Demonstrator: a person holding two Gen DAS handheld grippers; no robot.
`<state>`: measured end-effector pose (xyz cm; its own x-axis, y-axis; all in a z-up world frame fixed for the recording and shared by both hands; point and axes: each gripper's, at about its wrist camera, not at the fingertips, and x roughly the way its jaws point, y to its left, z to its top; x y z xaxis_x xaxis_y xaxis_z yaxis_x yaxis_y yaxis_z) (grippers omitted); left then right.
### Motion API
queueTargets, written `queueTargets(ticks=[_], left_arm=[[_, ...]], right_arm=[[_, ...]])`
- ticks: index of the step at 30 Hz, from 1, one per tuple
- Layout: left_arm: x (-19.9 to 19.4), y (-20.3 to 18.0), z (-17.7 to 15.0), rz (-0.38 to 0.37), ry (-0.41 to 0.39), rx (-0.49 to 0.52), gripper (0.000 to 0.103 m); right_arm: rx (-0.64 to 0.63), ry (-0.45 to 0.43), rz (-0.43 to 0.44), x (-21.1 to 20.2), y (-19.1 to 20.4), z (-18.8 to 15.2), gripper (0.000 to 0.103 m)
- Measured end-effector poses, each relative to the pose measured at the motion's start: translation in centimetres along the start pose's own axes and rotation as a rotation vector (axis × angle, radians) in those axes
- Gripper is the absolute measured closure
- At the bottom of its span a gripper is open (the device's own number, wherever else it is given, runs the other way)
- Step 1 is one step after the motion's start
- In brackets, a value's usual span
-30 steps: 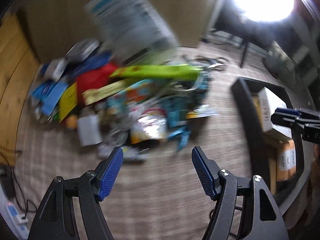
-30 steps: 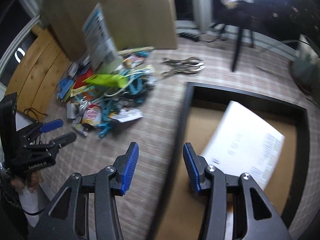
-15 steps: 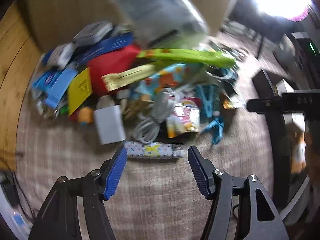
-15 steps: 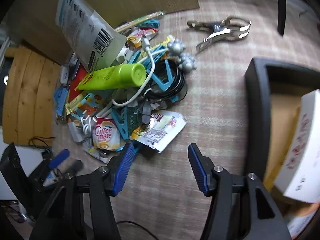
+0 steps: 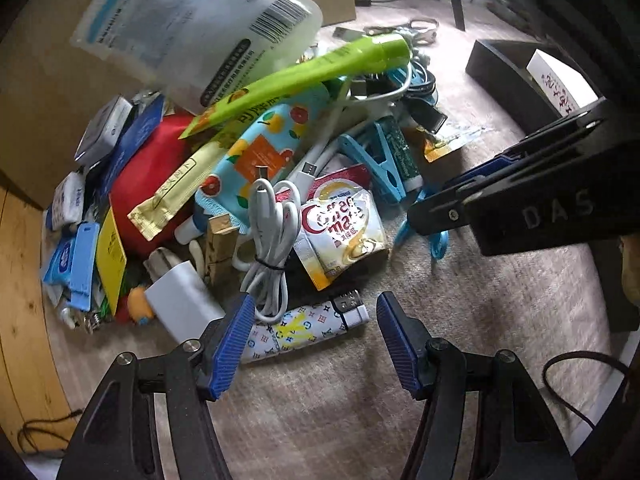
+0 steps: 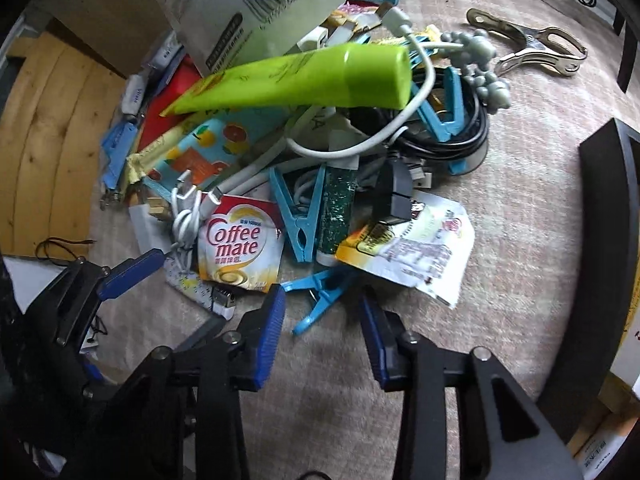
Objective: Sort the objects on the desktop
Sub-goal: 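Move the right tool back toward the pile near the coffee-mate sachet, then close the right tool on the blue clothespin while the left tool grasps the patterned lighter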
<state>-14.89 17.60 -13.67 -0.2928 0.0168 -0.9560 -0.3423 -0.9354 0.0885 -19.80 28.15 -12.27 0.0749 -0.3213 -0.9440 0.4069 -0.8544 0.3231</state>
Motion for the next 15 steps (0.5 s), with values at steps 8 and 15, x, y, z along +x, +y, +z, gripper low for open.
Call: queueTargets(ticks=[8, 15], left_arm=[[0.8, 0.7, 0.1, -0.052, 0.023, 0.016, 0.042], [0.2, -0.4, -0.7, -0.072, 0.048, 0.100, 0.043]], right_arm=[[-0.042, 0.014, -0.044, 0.6, 0.5, -0.3, 0.078], [-0.093, 0.043, -0.061, -0.4, -0.5, -0.9, 0.091]])
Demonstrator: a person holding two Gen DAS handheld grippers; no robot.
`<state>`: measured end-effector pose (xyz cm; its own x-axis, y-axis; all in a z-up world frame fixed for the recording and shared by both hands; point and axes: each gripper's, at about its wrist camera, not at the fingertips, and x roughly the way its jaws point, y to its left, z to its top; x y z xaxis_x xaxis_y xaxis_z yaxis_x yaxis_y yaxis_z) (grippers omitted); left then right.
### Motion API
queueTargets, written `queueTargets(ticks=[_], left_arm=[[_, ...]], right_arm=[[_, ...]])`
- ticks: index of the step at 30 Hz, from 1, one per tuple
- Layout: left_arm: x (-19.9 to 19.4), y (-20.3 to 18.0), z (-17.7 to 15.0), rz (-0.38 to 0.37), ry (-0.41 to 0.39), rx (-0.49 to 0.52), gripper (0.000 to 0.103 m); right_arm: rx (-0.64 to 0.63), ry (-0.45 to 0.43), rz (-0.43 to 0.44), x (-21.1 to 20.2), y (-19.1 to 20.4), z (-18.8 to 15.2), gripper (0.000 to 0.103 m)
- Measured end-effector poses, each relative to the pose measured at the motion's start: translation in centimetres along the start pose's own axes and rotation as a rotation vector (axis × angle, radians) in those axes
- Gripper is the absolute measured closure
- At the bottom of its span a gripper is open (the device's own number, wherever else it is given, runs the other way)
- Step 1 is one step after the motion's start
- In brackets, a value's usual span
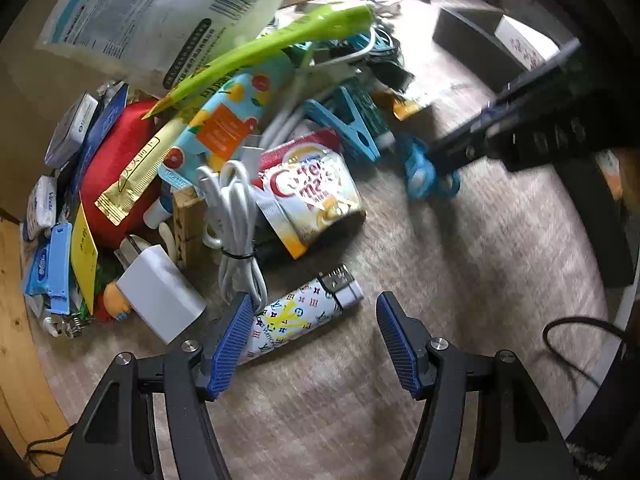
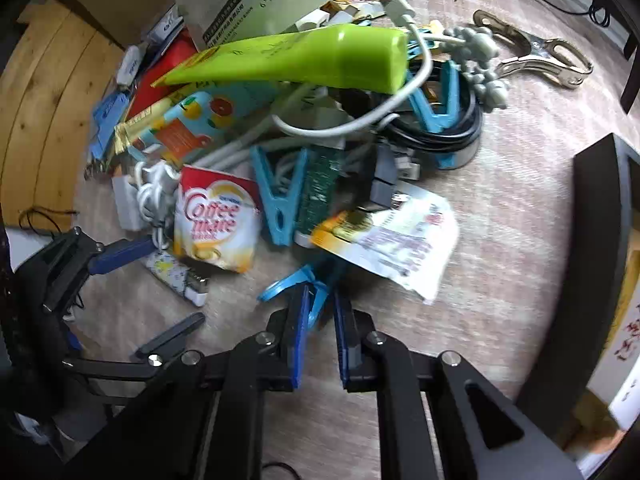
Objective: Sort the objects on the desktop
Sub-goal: 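Close the right tool on the blue clothespin while the left tool grasps the patterned lighter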
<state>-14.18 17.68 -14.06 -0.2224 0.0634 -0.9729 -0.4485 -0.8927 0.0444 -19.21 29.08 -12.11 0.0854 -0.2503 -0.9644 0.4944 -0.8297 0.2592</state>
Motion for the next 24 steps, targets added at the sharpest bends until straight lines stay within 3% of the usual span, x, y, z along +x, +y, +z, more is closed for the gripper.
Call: queueTargets(ticks=[4, 11, 16, 24], left_arm=[[-0.5, 0.1, 0.4, 0.020, -0.011, 0.014, 0.041], [0.6, -1.4, 0.8, 0.102, 0.027, 0.133, 0.044], [0.1, -1.7, 0.5, 0.158, 0.024, 0.169, 0.073], [-1.4, -0.8, 0.1, 0.096, -0.005, 0.058, 0.086]], right_arm=[[-0.018, 0.000, -0.040, -0.6, -0.5, -0.3, 0.096], [-0.048, 0.004, -0.063, -0.8, -0.4, -1.2, 0.097], [-0.041, 0.001, -0.068, -1.4, -1.1, -2.2, 0.098], [-0.041, -0.047, -0.096, -3.1, -1.6, -4.1, 0.099]])
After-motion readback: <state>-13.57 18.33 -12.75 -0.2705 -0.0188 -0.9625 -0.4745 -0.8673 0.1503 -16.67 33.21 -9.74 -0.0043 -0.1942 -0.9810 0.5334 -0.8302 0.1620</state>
